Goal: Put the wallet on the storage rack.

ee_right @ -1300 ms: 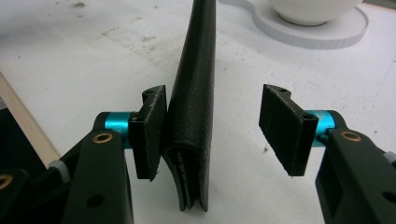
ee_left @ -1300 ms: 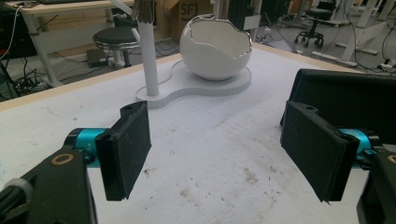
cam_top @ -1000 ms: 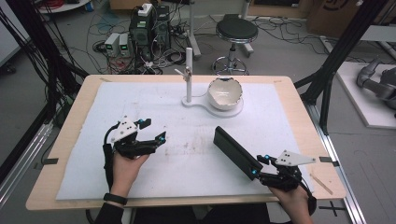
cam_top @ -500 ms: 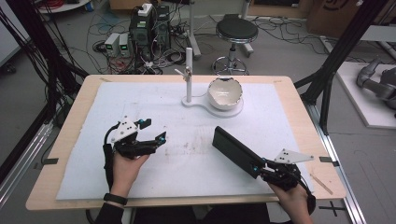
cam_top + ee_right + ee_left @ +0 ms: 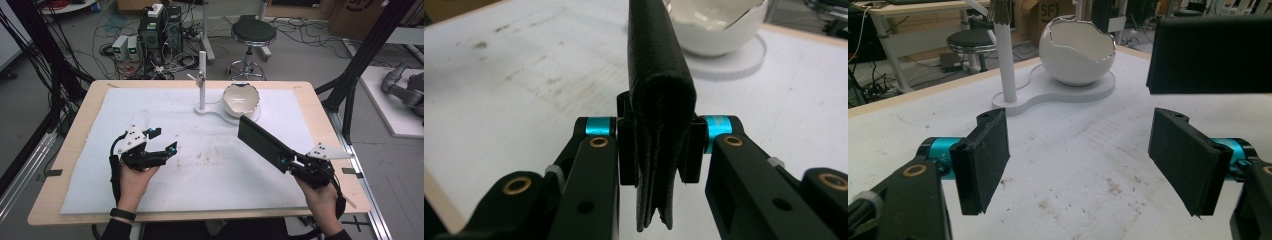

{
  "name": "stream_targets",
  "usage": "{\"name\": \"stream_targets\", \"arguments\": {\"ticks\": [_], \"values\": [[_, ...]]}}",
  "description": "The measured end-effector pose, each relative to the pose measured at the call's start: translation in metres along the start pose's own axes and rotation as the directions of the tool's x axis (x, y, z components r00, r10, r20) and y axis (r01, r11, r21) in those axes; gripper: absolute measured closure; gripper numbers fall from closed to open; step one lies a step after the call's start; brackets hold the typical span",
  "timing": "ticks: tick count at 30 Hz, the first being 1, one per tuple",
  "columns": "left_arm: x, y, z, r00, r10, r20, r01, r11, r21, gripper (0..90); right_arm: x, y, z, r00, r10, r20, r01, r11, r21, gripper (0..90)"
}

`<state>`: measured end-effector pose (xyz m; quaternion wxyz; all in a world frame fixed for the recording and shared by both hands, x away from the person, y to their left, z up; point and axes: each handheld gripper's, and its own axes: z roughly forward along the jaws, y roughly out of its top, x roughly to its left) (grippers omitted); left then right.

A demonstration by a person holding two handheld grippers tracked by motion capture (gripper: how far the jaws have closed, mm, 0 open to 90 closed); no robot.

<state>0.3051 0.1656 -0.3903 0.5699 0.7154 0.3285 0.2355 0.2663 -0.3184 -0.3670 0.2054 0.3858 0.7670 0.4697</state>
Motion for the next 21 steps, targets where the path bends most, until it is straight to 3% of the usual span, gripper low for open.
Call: {"name": "stream_targets", "arguments": {"ticks": [12, 21], "values": [[0.001, 0.000, -0.005, 1.0000, 0.000, -0.005, 0.000, 1.0000, -0.006, 24.3, -0.021, 0.059, 0.019, 0.9957, -0.034, 0.086, 0.034, 0.999, -0.006, 76.4], [0.001, -0.001, -0.008, 1.0000, 0.000, -0.004, 0.000, 1.0000, -0.009, 24.3, -0.030, 0.082, 0.048, 0.9894, -0.045, 0.138, 0.041, 0.999, 0.031, 76.5]]}}
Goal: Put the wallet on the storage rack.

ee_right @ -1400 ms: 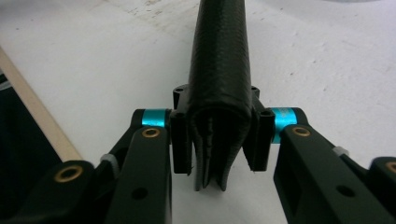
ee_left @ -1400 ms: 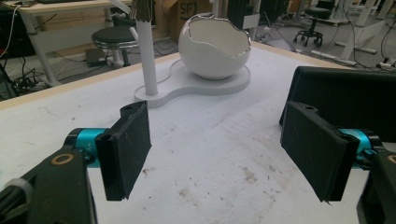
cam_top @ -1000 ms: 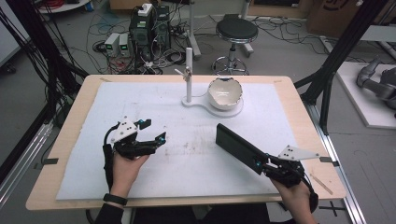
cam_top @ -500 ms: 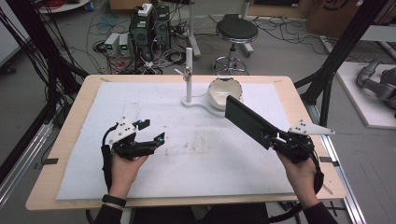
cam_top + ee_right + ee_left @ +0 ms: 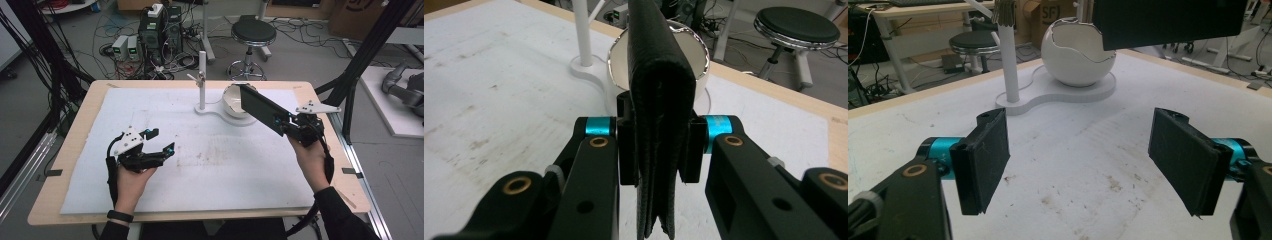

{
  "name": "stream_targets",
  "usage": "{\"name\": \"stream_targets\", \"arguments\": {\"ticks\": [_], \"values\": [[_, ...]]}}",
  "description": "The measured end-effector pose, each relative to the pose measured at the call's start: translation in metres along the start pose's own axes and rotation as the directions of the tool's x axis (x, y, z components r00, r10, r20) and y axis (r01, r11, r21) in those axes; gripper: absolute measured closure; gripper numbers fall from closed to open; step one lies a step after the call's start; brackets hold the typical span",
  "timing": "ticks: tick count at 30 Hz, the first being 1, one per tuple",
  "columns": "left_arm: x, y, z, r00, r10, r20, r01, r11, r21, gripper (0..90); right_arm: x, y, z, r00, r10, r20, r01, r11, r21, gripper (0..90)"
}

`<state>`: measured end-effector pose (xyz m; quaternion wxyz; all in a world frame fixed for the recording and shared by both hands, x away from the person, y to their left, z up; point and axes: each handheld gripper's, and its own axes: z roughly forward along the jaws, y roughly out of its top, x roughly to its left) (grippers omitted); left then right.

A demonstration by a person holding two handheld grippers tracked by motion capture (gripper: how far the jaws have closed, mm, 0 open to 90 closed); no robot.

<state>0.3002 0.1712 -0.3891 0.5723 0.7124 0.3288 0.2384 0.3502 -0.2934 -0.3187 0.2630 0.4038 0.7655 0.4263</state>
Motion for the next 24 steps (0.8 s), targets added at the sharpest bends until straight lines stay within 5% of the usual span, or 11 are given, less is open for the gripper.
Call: {"name": "stream_targets", "arguments": {"ticks": [11, 24], "values": [[0.001, 0.000, -0.005, 1.0000, -0.001, -0.001, 0.001, 1.0000, -0.007, 24.3, -0.006, 0.011, 0.035, 0.9993, 0.016, 0.034, -0.017, 0.999, 0.044, 76.4], [0.000, 0.000, -0.008, 1.0000, -0.001, -0.001, 0.001, 1.0000, -0.009, 24.3, 0.001, 0.030, 0.058, 0.9986, -0.029, 0.045, 0.026, 0.997, 0.078, 76.2]]}}
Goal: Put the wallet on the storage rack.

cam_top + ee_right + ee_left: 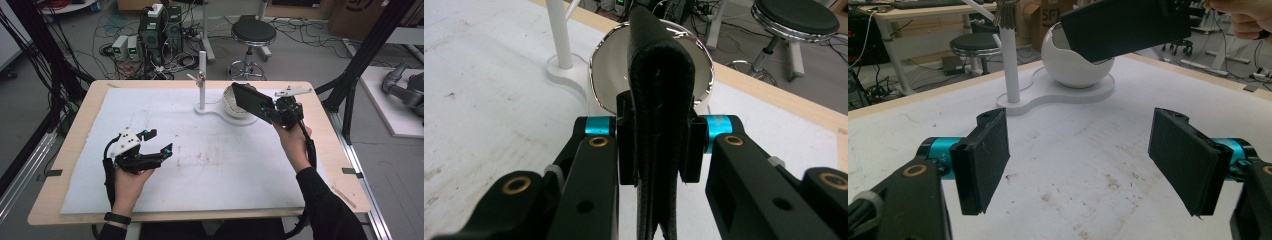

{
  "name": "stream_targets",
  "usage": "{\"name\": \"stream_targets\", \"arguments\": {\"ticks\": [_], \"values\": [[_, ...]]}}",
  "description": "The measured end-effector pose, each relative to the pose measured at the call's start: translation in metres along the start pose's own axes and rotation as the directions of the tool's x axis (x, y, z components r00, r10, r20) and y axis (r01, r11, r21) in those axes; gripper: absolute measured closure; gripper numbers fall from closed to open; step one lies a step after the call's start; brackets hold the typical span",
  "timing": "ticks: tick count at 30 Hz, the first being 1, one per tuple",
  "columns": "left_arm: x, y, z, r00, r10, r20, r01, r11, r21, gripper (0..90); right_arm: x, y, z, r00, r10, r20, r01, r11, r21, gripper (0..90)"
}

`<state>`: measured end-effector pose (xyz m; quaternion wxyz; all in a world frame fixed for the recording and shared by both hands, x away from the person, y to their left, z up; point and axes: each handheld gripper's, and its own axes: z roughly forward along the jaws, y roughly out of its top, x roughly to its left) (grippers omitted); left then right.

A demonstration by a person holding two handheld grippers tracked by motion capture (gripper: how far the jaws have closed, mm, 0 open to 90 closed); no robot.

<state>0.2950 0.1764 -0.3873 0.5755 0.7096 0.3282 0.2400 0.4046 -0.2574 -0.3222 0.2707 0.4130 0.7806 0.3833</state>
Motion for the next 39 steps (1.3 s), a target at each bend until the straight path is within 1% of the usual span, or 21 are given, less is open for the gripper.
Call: {"name": "stream_targets", "arguments": {"ticks": [6, 7, 10, 13, 15, 16, 17, 18, 19, 22, 25, 26, 27, 29, 31, 32, 34, 35, 36, 37, 39], "values": [[0.001, -0.001, -0.004, 1.0000, -0.003, -0.005, 0.003, 1.0000, 0.001, 24.3, 0.002, 0.002, 0.010, 1.0000, -0.004, 0.004, 0.004, 1.000, 0.000, 75.8], [0.001, -0.002, -0.004, 1.0000, -0.005, -0.007, 0.005, 1.0000, 0.000, 24.3, 0.002, 0.002, 0.010, 1.0000, 0.005, 0.003, -0.005, 1.000, 0.002, 75.7], [0.001, -0.002, -0.006, 0.9999, -0.006, -0.008, 0.006, 1.0000, 0.001, 24.3, 0.001, 0.001, 0.012, 0.9999, 0.011, -0.008, -0.011, 1.000, 0.000, 74.8], [0.001, -0.003, -0.007, 0.9999, -0.007, -0.011, 0.007, 1.0000, 0.000, 24.3, 0.002, 0.001, 0.014, 0.9999, 0.013, -0.007, -0.013, 1.000, -0.006, 72.6], [0.001, -0.003, -0.008, 0.9999, -0.005, -0.012, 0.005, 1.0000, 0.001, 24.3, 0.002, 0.001, 0.015, 0.9999, 0.014, -0.010, -0.014, 1.000, -0.003, 67.8], [0.001, -0.003, -0.008, 0.9999, -0.008, -0.014, 0.008, 1.0000, -0.002, 24.3, 0.002, 0.000, 0.016, 0.9998, 0.018, -0.011, -0.018, 1.000, 0.004, 67.4], [0.001, -0.003, -0.009, 0.9999, -0.006, -0.014, 0.006, 1.0000, 0.000, 24.3, 0.002, 0.000, 0.016, 0.9997, 0.017, -0.016, -0.017, 1.000, 0.007, 65.0], [0.002, -0.003, -0.009, 0.9999, -0.006, -0.014, 0.006, 1.0000, -0.001, 24.3, 0.002, 0.000, 0.016, 0.9998, 0.018, -0.013, -0.018, 1.000, 0.009, 61.5], [0.001, -0.003, -0.010, 0.9998, -0.010, -0.015, 0.010, 1.0000, -0.002, 24.3, 0.001, -0.002, 0.016, 0.9997, 0.022, -0.007, -0.022, 1.000, 0.007, 59.9], [0.002, -0.004, -0.011, 0.9998, -0.010, -0.018, 0.010, 1.0000, -0.001, 24.3, -0.001, -0.005, 0.016, 0.9992, 0.039, -0.013, -0.039, 0.999, 0.029, 54.6], [0.002, -0.004, -0.011, 0.9998, -0.010, -0.018, 0.010, 0.9999, 0.003, 24.3, -0.001, -0.010, 0.014, 0.9988, 0.047, -0.013, -0.047, 0.999, 0.022, 53.8], [0.002, -0.004, -0.011, 0.9998, -0.010, -0.020, 0.010, 0.9999, 0.003, 24.3, -0.001, -0.012, 0.014, 0.9990, 0.044, -0.010, -0.044, 0.999, 0.011, 54.6], [0.002, -0.005, -0.012, 0.9998, -0.012, -0.019, 0.012, 0.9999, 0.003, 24.3, -0.002, -0.015, 0.014, 0.9989, 0.045, -0.014, -0.045, 0.999, 0.018, 57.6], [0.002, -0.005, -0.012, 0.9997, -0.013, -0.021, 0.013, 0.9999, 0.001, 24.3, -0.003, -0.021, 0.017, 0.9986, 0.051, -0.017, -0.050, 0.998, 0.038, 59.8], [0.002, -0.005, -0.012, 0.9997, -0.012, -0.020, 0.012, 0.9999, 0.002, 24.3, -0.005, -0.024, 0.018, 0.9981, 0.055, -0.029, -0.053, 0.998, 0.043, 62.3], [0.002, -0.005, -0.012, 0.9997, -0.013, -0.020, 0.013, 0.9999, 0.002, 24.3, -0.004, -0.025, 0.018, 0.9982, 0.053, -0.027, -0.052, 0.998, 0.042, 65.7], [0.002, -0.005, -0.012, 0.9997, -0.014, -0.020, 0.014, 0.9999, 0.002, 24.3, -0.003, -0.025, 0.015, 0.9995, 0.029, -0.015, -0.028, 0.999, 0.039, 74.3], [0.002, -0.005, -0.012, 0.9997, -0.013, -0.020, 0.013, 0.9999, 0.003, 24.3, -0.002, -0.024, 0.014, 0.9999, 0.014, -0.007, -0.014, 0.999, 0.033, 77.2], [0.002, -0.005, -0.012, 0.9997, -0.011, -0.021, 0.011, 0.9999, 0.004, 24.3, -0.002, -0.023, 0.012, 0.9998, 0.018, 0.002, -0.018, 1.000, 0.024, 77.5], [0.002, -0.005, -0.012, 0.9997, -0.011, -0.021, 0.011, 0.9999, 0.004, 24.3, -0.003, -0.023, 0.011, 0.9997, 0.020, -0.011, -0.020, 1.000, 0.011, 77.6], [0.002, -0.005, -0.012, 0.9998, -0.010, -0.019, 0.010, 0.9999, 0.007, 24.3, -0.003, -0.021, 0.008, 0.9999, 0.014, -0.003, -0.014, 1.000, 0.003, 77.7]]}}
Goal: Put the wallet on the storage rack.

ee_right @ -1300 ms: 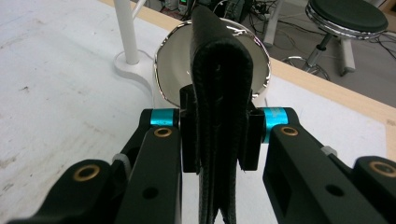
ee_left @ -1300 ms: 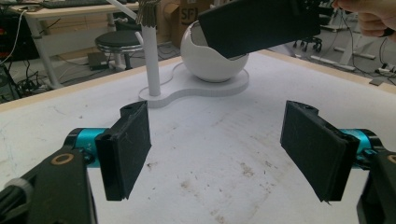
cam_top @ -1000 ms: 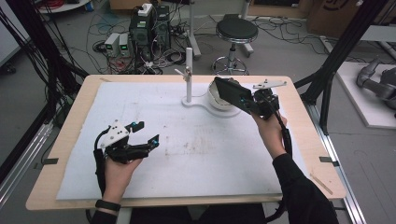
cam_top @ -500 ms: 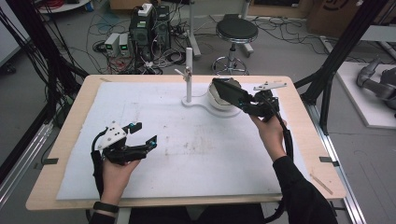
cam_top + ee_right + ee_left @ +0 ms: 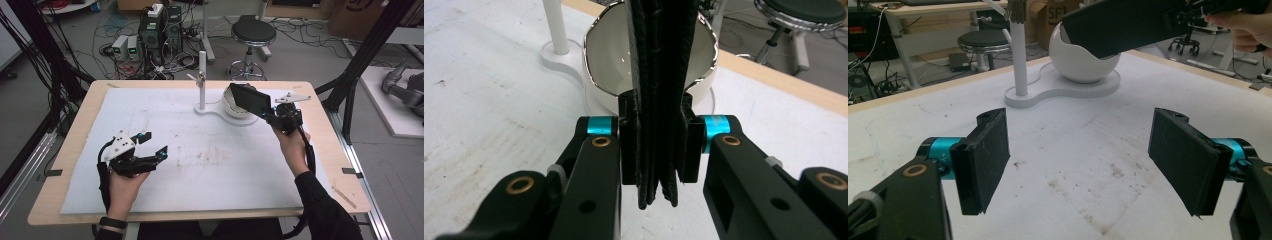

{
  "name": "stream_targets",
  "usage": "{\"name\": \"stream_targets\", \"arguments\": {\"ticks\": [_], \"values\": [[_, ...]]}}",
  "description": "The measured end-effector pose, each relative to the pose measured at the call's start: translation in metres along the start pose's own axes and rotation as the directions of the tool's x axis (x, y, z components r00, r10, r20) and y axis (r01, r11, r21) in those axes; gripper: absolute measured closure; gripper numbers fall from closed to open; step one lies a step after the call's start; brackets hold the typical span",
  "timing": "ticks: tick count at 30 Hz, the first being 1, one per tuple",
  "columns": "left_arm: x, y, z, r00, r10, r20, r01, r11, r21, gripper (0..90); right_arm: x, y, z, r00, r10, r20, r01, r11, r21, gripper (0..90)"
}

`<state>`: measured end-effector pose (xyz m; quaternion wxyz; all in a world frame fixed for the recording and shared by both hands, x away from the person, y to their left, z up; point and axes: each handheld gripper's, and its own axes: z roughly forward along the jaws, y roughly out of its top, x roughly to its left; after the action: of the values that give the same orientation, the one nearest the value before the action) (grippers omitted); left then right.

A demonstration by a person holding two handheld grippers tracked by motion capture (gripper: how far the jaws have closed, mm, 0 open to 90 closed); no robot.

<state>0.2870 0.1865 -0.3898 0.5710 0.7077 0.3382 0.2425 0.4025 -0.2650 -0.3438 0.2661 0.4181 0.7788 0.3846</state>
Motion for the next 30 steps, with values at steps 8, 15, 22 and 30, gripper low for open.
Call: {"name": "stream_targets", "arguments": {"ticks": [8, 15, 22, 30], "values": [[-0.001, 0.001, 0.002, 1.0000, 0.000, 0.005, 0.000, 1.0000, -0.004, 24.4, -0.001, 0.013, -0.011, 0.9999, -0.005, 0.010, 0.006, 0.999, -0.048, 77.8], [-0.001, 0.000, 0.001, 1.0000, 0.000, 0.005, 0.000, 1.0000, -0.005, 24.3, 0.000, 0.025, -0.007, 0.9998, -0.001, 0.021, 0.003, 0.997, -0.074, 77.7], [-0.001, 0.000, -0.002, 1.0000, 0.000, -0.001, 0.000, 1.0000, -0.004, 24.3, 0.003, 0.026, 0.004, 0.9994, 0.012, 0.032, -0.009, 0.997, -0.081, 77.5], [0.000, -0.001, -0.005, 1.0000, -0.002, -0.004, 0.002, 1.0000, -0.007, 24.3, 0.007, 0.030, 0.010, 0.9991, 0.012, 0.041, -0.008, 0.994, -0.111, 77.2]]}}
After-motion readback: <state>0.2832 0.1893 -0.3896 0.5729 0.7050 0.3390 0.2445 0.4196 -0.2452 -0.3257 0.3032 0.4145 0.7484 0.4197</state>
